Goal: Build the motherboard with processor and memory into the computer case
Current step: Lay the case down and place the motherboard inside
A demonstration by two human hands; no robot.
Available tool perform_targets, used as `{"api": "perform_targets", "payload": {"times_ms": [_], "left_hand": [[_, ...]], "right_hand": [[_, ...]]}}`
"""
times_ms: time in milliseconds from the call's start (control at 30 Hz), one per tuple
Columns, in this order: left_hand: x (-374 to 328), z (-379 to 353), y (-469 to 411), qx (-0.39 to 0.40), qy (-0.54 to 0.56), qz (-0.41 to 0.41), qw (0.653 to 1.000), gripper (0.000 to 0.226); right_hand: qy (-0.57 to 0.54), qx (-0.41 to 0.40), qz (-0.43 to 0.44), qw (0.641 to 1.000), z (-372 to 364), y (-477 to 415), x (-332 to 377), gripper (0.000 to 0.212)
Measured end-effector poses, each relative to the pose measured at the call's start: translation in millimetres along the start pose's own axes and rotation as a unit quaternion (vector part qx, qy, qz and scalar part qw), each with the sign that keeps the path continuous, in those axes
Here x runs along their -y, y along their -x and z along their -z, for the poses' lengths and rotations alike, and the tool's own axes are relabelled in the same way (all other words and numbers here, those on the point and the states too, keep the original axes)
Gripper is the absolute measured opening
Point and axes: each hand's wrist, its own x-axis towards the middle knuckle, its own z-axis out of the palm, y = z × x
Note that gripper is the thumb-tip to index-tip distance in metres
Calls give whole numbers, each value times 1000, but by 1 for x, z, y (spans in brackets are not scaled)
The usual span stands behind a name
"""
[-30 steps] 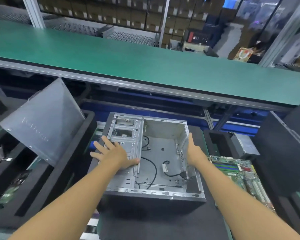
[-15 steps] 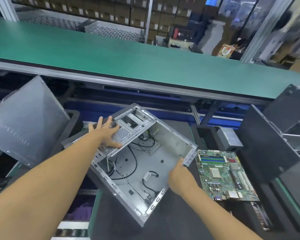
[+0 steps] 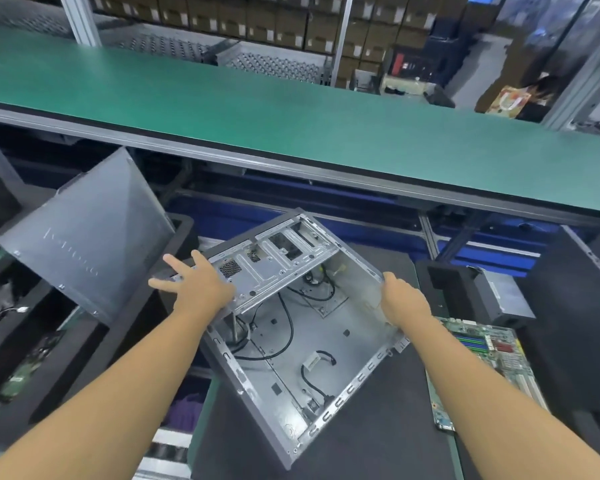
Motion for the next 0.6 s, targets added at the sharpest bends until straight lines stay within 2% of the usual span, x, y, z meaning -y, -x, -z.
{"api": "perform_targets", "payload": {"times_ms": [133,233,333,400,500,533,600], "left_hand": [[-7,-5,-1,-69,97,-73,990,77],[-14,-8,-9,-127,183,-156,962,61],[-26,-6,-25,-153,257,-219,929,49],[-33,-3,-37,-122,325,-212,913,43],[-34,-3,-55,-23,420,-129,898,51],[-31,-5,-58,24,423,-106,899,55],[-24,-16,-57,113,395,-110,905,51]], "right_hand": [[35,-9,-13,999,2,16,-5,18],[40,-6,-22,999,-4,39,-6,10],[6,5,-47,999,-12,61,-10,6],[-37,16,-65,997,-16,74,-15,10],[-91,47,-86,991,-20,90,-28,14],[-103,56,-90,989,-22,94,-32,15],[-134,56,-91,985,-26,100,-34,18]]}}
